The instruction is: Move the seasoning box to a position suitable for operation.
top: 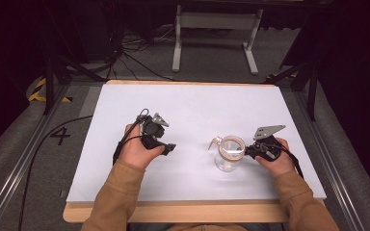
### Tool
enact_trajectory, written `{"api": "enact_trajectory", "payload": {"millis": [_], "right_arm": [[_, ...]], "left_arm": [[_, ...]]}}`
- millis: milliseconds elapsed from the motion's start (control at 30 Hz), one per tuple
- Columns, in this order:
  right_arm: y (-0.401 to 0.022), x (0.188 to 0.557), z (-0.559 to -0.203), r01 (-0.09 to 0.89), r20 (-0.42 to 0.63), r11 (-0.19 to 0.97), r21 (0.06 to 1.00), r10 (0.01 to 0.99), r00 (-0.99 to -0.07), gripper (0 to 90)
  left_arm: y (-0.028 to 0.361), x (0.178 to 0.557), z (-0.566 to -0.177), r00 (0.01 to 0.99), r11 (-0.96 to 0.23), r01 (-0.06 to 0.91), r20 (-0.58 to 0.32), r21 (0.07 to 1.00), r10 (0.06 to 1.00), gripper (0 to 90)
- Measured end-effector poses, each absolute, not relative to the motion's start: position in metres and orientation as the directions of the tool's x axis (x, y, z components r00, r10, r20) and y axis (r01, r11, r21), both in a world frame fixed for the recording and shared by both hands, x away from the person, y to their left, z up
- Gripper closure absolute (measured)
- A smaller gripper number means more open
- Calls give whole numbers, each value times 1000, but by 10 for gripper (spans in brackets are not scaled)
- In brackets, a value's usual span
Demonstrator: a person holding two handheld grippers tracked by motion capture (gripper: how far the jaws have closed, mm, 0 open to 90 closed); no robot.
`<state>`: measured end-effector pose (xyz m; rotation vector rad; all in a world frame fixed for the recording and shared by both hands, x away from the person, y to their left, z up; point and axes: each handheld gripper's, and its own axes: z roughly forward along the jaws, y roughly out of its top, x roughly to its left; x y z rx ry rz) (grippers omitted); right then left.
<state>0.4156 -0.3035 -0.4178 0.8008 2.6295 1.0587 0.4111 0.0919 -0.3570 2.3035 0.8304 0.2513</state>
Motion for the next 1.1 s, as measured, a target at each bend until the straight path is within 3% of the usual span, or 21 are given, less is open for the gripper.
{"api": "enact_trajectory", "payload": {"millis": [400, 933, 1100], "right_arm": [[-300, 416, -425, 433, 21, 614, 660, 561, -827, 900], [-274, 391, -428, 360, -20, 712, 603, 464, -885, 900], [-265, 382, -428, 332, -26, 733, 594, 430, -902, 900]], "left_arm": [[94, 412, -357, 769, -552, 506, -55, 663, 637, 362], [83, 419, -355, 792, -565, 485, -62, 668, 607, 375], [78, 421, -358, 818, -579, 467, -78, 668, 571, 467]]}}
